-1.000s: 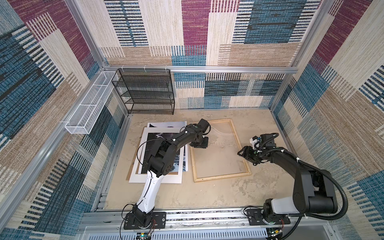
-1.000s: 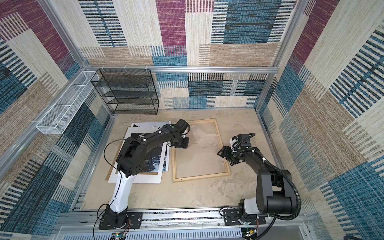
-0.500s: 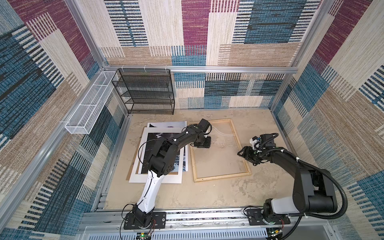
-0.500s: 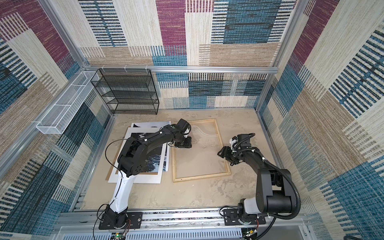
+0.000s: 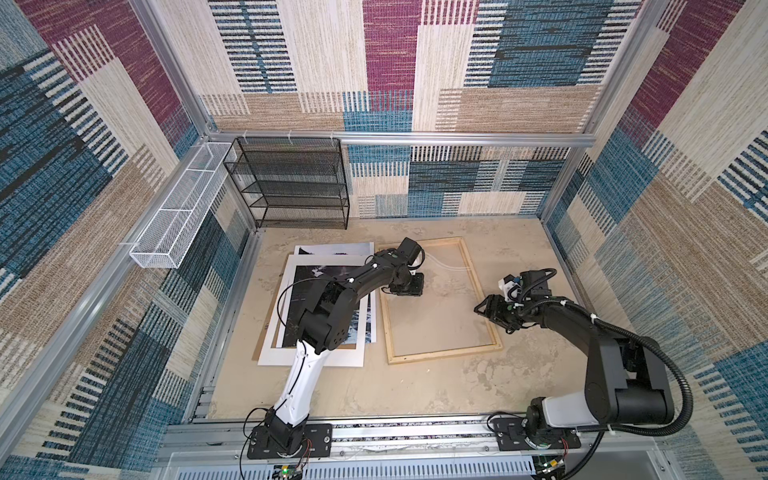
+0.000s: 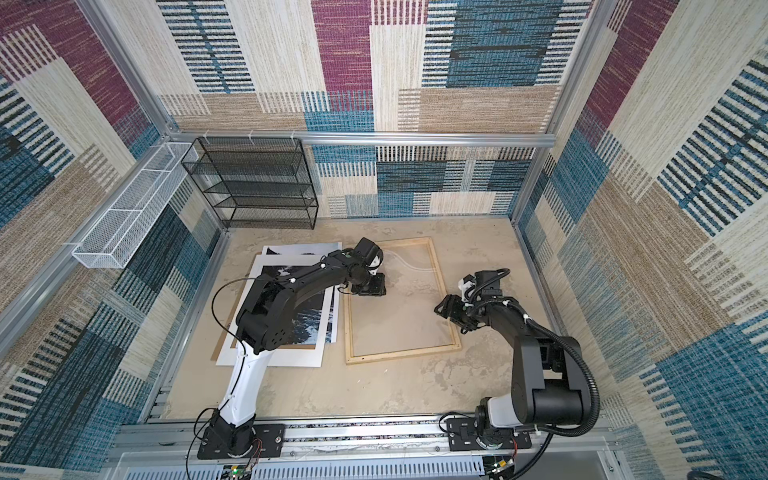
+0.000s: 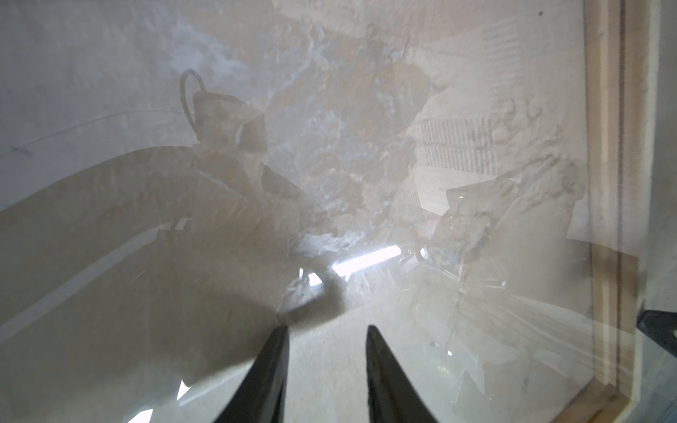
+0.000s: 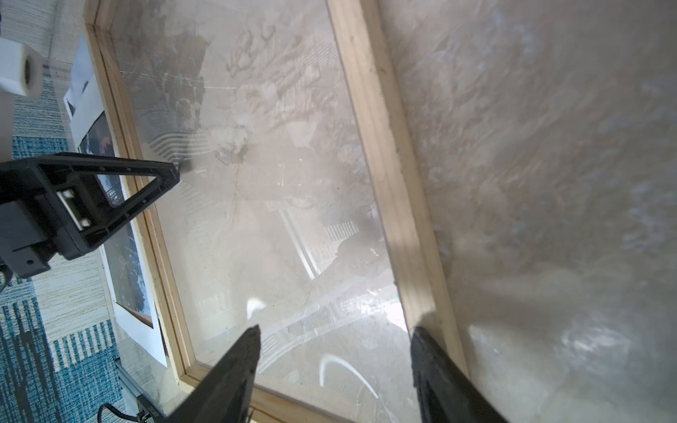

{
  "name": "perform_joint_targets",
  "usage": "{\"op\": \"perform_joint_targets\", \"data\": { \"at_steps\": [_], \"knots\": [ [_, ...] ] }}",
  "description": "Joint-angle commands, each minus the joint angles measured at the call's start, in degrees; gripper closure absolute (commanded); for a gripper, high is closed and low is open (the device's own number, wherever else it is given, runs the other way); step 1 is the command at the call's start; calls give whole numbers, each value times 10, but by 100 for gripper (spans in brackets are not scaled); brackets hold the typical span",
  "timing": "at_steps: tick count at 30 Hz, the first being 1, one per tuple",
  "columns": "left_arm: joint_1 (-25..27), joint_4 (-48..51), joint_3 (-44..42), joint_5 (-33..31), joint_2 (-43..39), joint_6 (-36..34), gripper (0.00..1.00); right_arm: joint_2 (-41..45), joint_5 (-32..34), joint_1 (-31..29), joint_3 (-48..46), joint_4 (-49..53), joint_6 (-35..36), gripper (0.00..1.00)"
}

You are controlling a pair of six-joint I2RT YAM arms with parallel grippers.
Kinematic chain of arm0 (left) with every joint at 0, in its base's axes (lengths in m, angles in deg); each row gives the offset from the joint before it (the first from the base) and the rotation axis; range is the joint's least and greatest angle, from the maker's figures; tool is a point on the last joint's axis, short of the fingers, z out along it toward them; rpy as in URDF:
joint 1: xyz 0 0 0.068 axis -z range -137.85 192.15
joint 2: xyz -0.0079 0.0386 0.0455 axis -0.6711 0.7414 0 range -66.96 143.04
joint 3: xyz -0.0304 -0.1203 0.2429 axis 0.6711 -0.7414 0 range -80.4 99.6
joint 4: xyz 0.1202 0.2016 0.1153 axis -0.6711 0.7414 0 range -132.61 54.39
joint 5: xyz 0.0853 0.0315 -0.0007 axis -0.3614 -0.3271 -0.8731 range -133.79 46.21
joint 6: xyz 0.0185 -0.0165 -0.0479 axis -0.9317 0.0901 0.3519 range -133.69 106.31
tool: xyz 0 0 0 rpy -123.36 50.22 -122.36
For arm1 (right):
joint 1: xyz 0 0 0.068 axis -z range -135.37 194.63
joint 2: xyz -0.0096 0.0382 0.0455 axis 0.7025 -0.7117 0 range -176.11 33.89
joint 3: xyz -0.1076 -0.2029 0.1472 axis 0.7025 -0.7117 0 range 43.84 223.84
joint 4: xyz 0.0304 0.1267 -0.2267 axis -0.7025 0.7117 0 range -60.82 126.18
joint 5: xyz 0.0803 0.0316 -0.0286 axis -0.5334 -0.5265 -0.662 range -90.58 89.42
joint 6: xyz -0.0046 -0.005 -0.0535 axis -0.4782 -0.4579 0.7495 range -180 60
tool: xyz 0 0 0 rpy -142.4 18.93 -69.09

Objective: Put the photo into the frame

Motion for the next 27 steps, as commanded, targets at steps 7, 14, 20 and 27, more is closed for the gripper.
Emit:
{"op": "perform_joint_targets", "data": {
  "at_steps": [7, 14, 20, 27],
  "knots": [
    [2, 37, -9, 0, 6, 6, 62, -4, -106, -2, -7, -29, -8, 33],
    [2, 39, -18, -37, -18, 6, 61, -5, -6, -2, 12, 8, -1, 33],
    [3, 56, -22, -105, -63, -9, 56, -11, 47, -7, 28, 16, 0, 33],
    [1, 118, -5, -217, -72, -5, 55, -31, 89, -22, 44, 21, 1, 33]
  ]
}}
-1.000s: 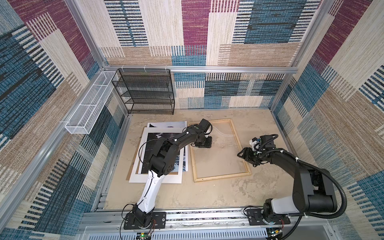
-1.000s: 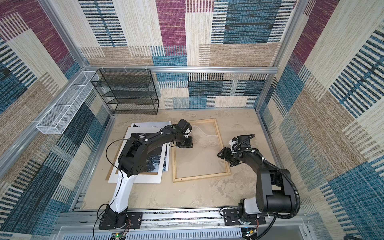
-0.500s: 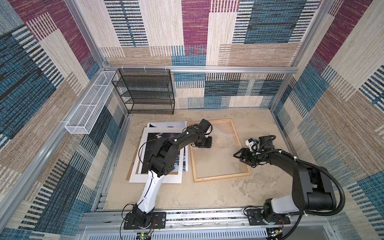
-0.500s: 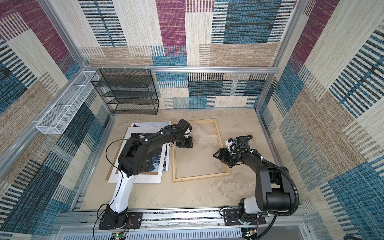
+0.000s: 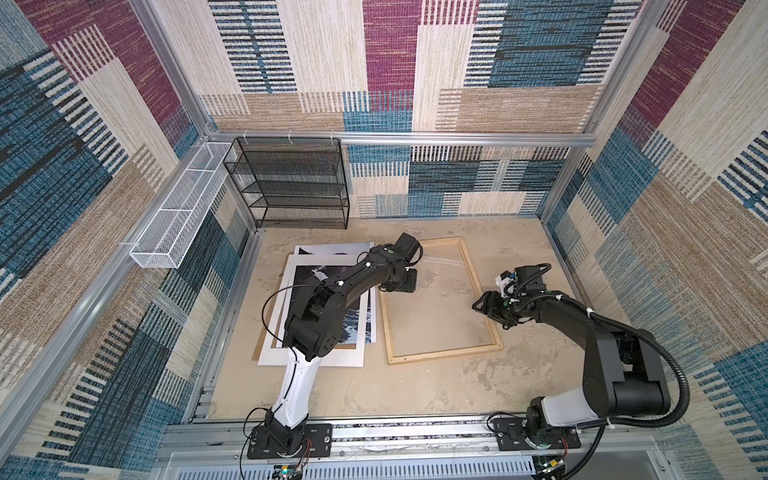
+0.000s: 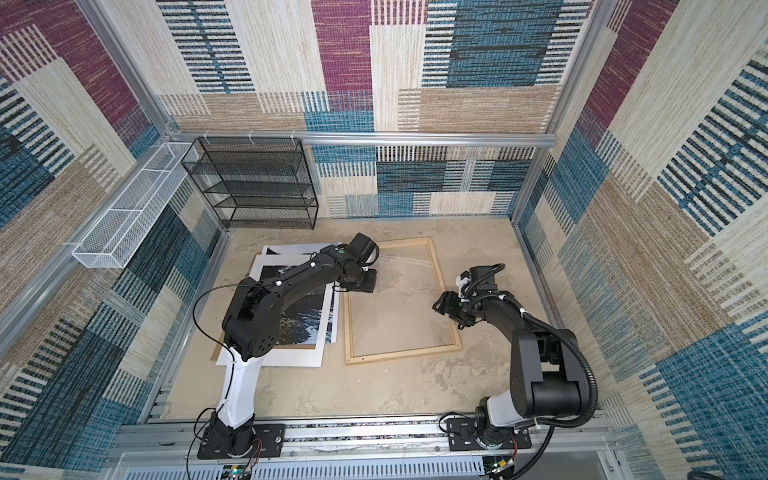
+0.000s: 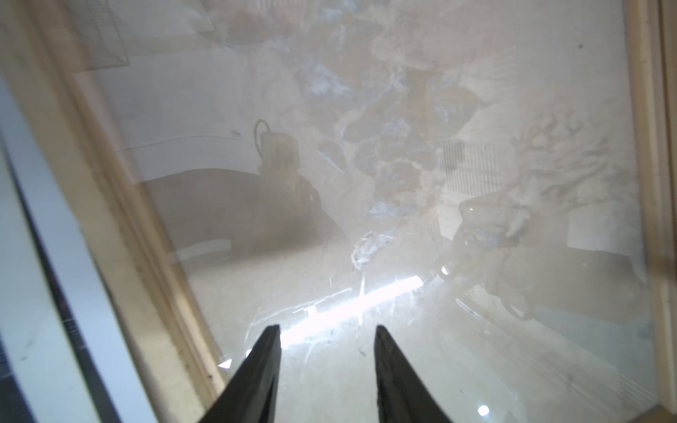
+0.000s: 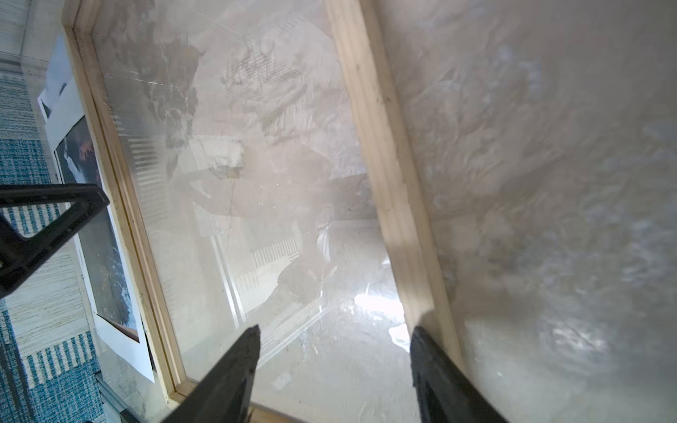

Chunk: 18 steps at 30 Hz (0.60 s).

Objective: Put the photo into the frame

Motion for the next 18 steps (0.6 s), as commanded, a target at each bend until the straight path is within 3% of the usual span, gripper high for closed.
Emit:
{"op": "perform_joint_targets", "data": {
  "at_steps": [1, 8, 18],
  "knots": [
    [-3, 54, 7, -86, -2, 2, 55, -9, 35, -3, 9, 1, 3, 33],
    [-16, 69, 7, -113, 5, 15, 56, -28, 49, -5, 56, -13, 1, 33],
    [-24, 92, 3, -151, -10, 26, 60, -135, 98, -5, 252, -22, 15, 37]
  ]
}}
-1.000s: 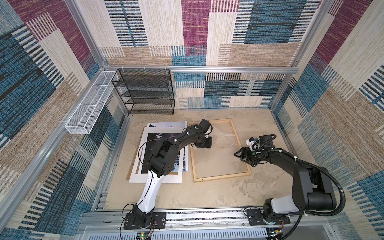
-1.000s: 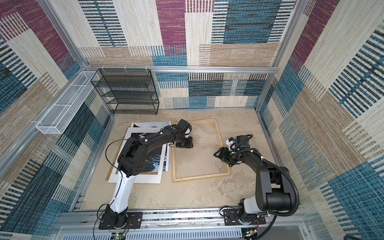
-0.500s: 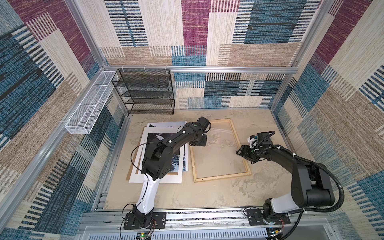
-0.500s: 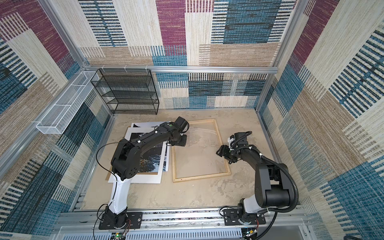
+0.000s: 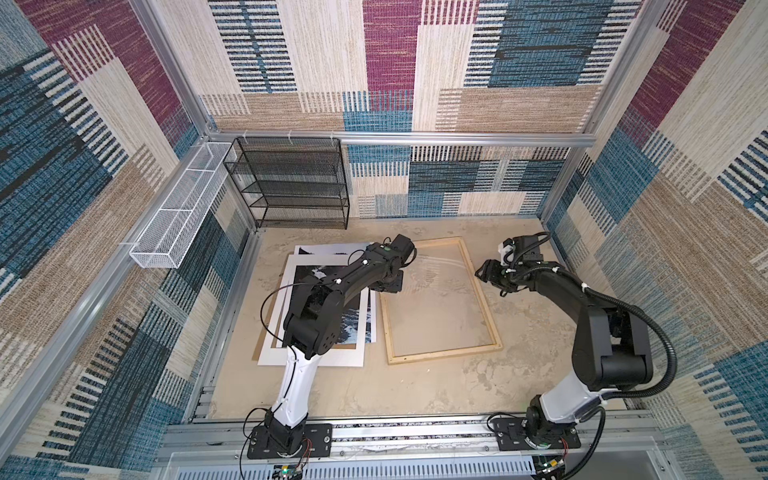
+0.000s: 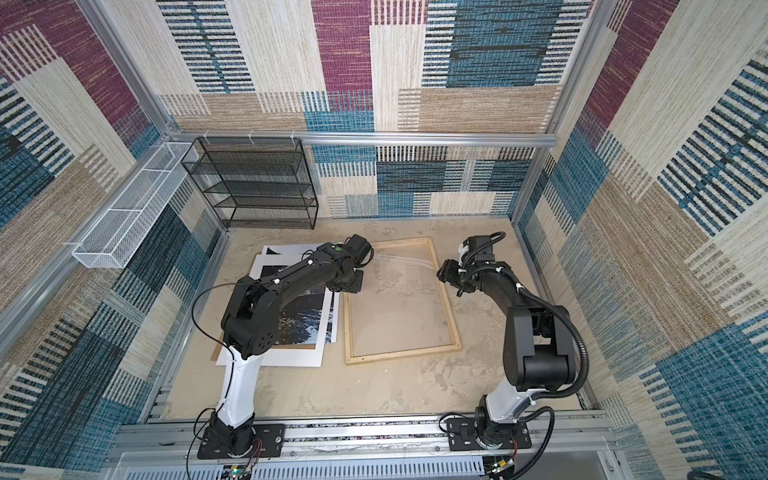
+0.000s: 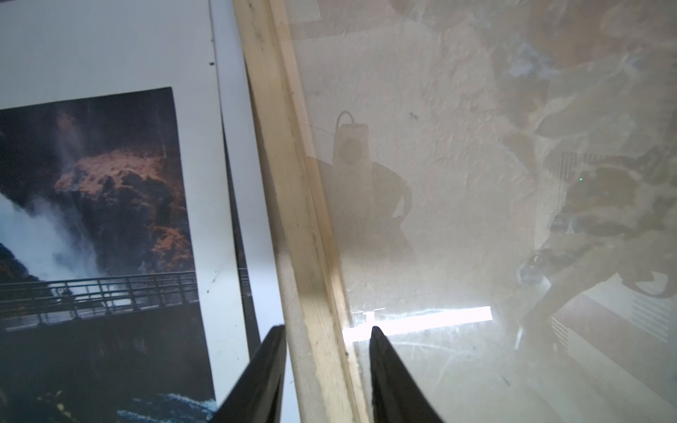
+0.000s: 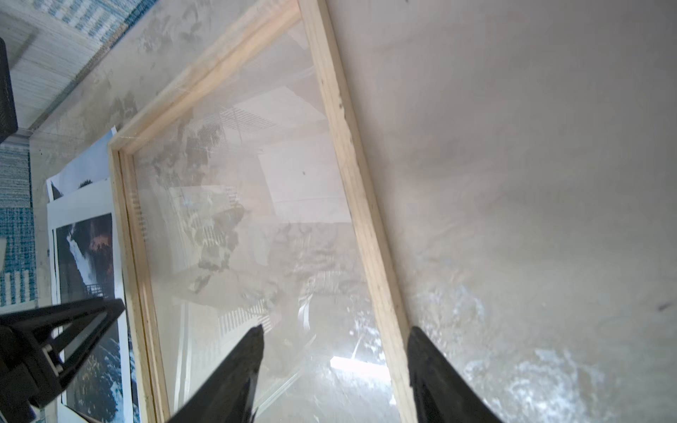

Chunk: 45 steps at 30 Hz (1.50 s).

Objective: Put the photo into the frame

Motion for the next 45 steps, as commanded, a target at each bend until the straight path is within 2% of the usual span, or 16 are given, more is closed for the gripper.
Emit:
{"op": "perform_joint_targets", "data": {
  "at_steps": [1, 6, 9, 16, 21, 29, 35, 38, 45],
  "knots": [
    [-8, 12, -2, -24, -15, 14, 60, -35, 18, -1, 59, -20, 15, 37],
    [-42, 1, 6, 15, -14, 10, 65, -106, 18, -1, 141, -39, 29, 44],
    [-56, -36, -22, 34, -33, 12, 66, -137, 14, -1, 174, -51, 33, 48],
    [-66, -100, -47, 128, -28, 21, 70, -253, 23, -1, 289, -38, 49, 55],
    [-62, -103, -50, 131, -12, 22, 70, -333, 11, -1, 382, -21, 55, 58],
    [-55, -104, -48, 136, 15, 24, 78, -433, -42, -3, 513, 25, 77, 57],
    [-54, -110, -51, 145, 22, 3, 90, -455, -64, -6, 535, 36, 84, 55],
    [-54, -120, -55, 148, 22, -5, 96, -453, -43, -6, 529, 45, 84, 45],
    [-55, -135, -60, 158, 23, 10, 100, -391, -11, -5, 441, 27, 94, 37]
  ]
}}
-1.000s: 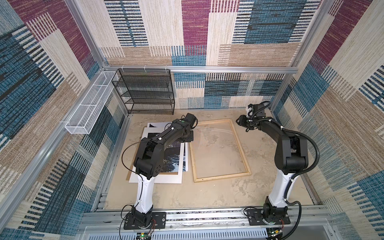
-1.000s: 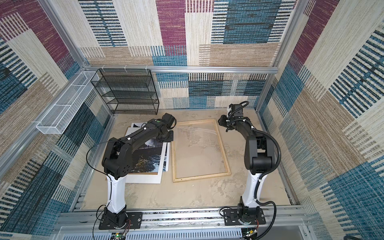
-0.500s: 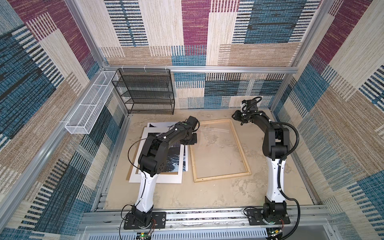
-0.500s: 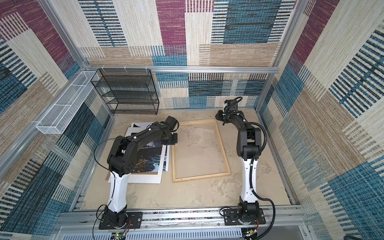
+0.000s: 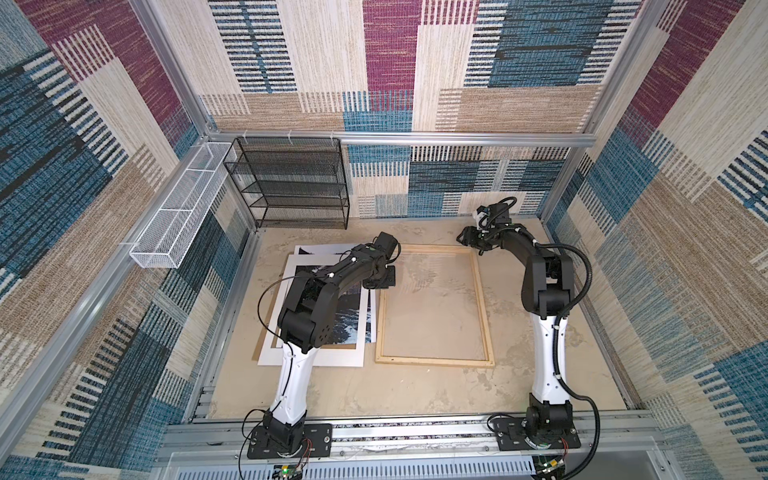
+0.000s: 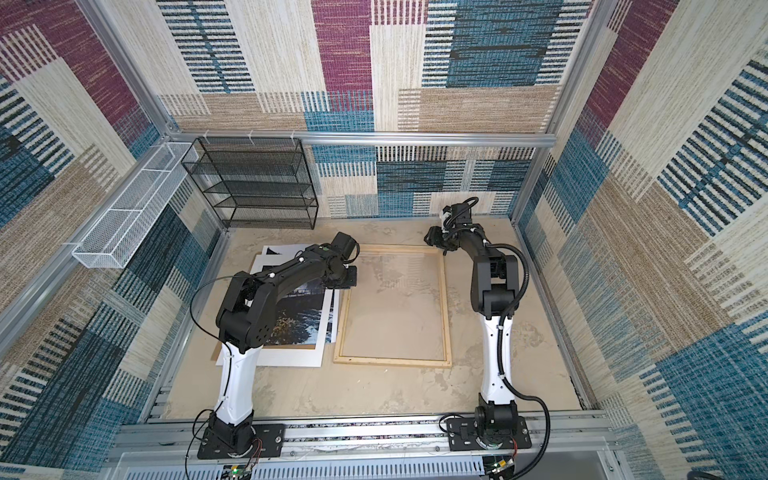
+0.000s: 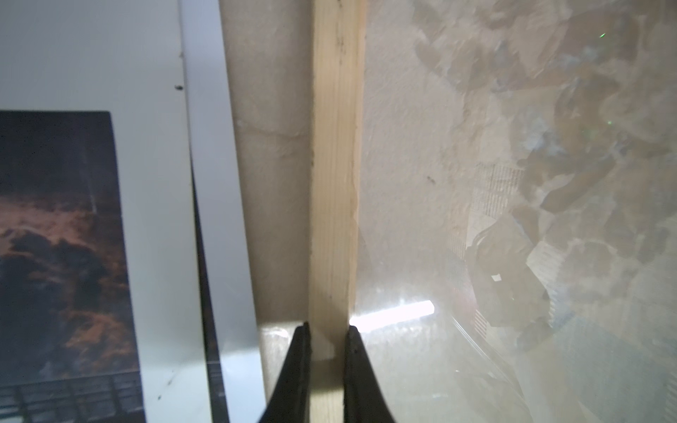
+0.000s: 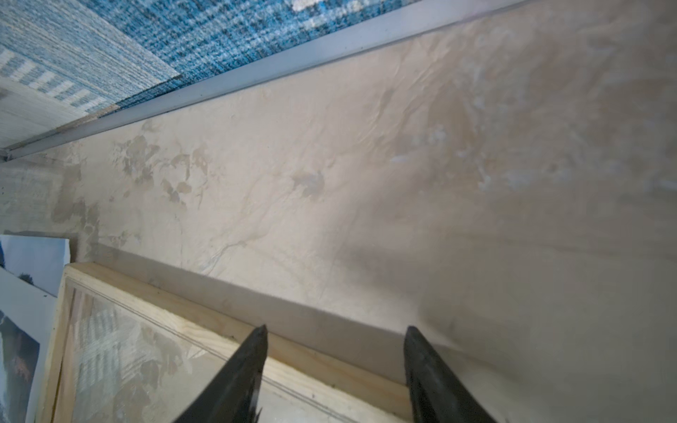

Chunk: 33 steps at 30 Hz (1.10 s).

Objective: Put the photo into the frame

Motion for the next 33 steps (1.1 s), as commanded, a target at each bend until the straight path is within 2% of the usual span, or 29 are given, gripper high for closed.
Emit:
{"op": "perform_joint_targets", "data": {
  "at_steps": [1, 7, 13, 17, 20, 28, 29, 31, 33],
  "knots": [
    [-1, -19, -13, 41, 8, 11, 100, 39, 28, 1, -45, -10, 5, 36],
    [-16, -76, -32, 123, 11, 41, 100, 120, 35, 27, -162, -45, -15, 32],
    [-24, -123, -59, 167, 2, 52, 100, 187, -38, 46, -292, -92, -21, 30],
    [-27, -156, -76, 205, 0, 59, 100, 197, -108, 52, -332, -122, -29, 30],
    [-27, -169, -86, 216, -4, 61, 100, 210, -168, 60, -353, -153, -43, 31],
    [-26, -165, -99, 201, -10, 66, 100, 291, -258, 66, -377, -180, -64, 33],
    [-26, -164, -98, 203, -10, 66, 99, 300, -267, 66, -382, -184, -68, 33],
    [-23, -165, -94, 207, -8, 65, 83, 321, -294, 66, -392, -197, -77, 33],
    [-19, -159, -87, 206, -9, 60, 72, 336, -313, 66, -397, -202, -82, 33]
  ]
}}
